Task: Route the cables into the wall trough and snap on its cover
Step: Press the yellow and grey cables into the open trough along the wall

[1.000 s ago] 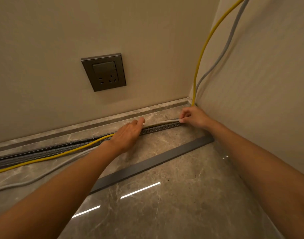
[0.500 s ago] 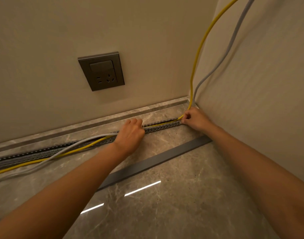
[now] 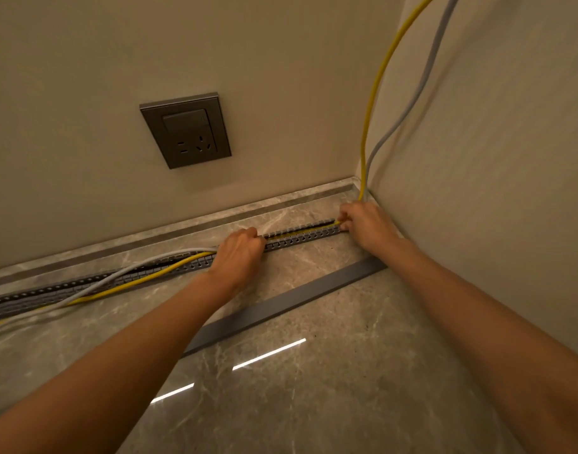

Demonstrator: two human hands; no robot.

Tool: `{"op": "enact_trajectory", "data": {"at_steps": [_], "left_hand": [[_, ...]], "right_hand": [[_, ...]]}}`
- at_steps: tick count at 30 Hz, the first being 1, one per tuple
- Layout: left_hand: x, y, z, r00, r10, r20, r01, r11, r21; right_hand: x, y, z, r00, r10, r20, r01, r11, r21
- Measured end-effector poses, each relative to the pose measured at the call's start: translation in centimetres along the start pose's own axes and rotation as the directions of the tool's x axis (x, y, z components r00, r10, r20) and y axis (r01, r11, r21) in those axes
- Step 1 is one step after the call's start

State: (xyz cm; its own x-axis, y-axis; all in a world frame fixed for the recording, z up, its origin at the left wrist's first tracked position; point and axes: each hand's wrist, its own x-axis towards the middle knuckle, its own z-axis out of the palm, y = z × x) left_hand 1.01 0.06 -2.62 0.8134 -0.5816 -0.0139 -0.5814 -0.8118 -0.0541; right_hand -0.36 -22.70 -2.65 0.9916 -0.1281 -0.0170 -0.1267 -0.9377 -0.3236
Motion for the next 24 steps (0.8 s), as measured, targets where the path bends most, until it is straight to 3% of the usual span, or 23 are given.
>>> {"op": "enact_trajectory", "data": {"at_steps": [5, 9, 16, 20, 24], "left_hand": [[-0.6, 0.1, 0.8, 0.997, -0.079, -0.009, 0.077, 0.989, -0.127], [-0.5, 0.0, 0.6, 0.998, -0.057, 0.024, 0.060, 0.986, -0.152], [-1.5, -0.7, -0.2, 0.993, -0.116, -0.026, 0.093, 0.895, -0.436], [-2.6, -2.3, -0.8, 0.979, -0.174, -0.110, 0.110, 0.892, -0.438], [-4.1, -5.3, -1.3, 0.960, -0.278, 0.031, 0.271, 0.898, -0.345]], "right_hand": [[0.0, -0.6, -0.1, 0.999, -0.025, -0.031, 0.020, 0.990, -0.143], [-0.6, -1.6, 0.4, 0.997, -0.038, -0.071, 0.022, 0.976, -0.217], [-1.3, -2.3, -0.2, 0.996, 0.030, -0.085, -0.036, 0.996, -0.077], [-1.6, -5.4, 0.2, 0.992, 0.032, -0.123, -0.032, 0.999, 0.003], [-1.7, -9.4, 1.7, 0.998, -0.054, -0.032, 0.055, 0.998, 0.029]]}}
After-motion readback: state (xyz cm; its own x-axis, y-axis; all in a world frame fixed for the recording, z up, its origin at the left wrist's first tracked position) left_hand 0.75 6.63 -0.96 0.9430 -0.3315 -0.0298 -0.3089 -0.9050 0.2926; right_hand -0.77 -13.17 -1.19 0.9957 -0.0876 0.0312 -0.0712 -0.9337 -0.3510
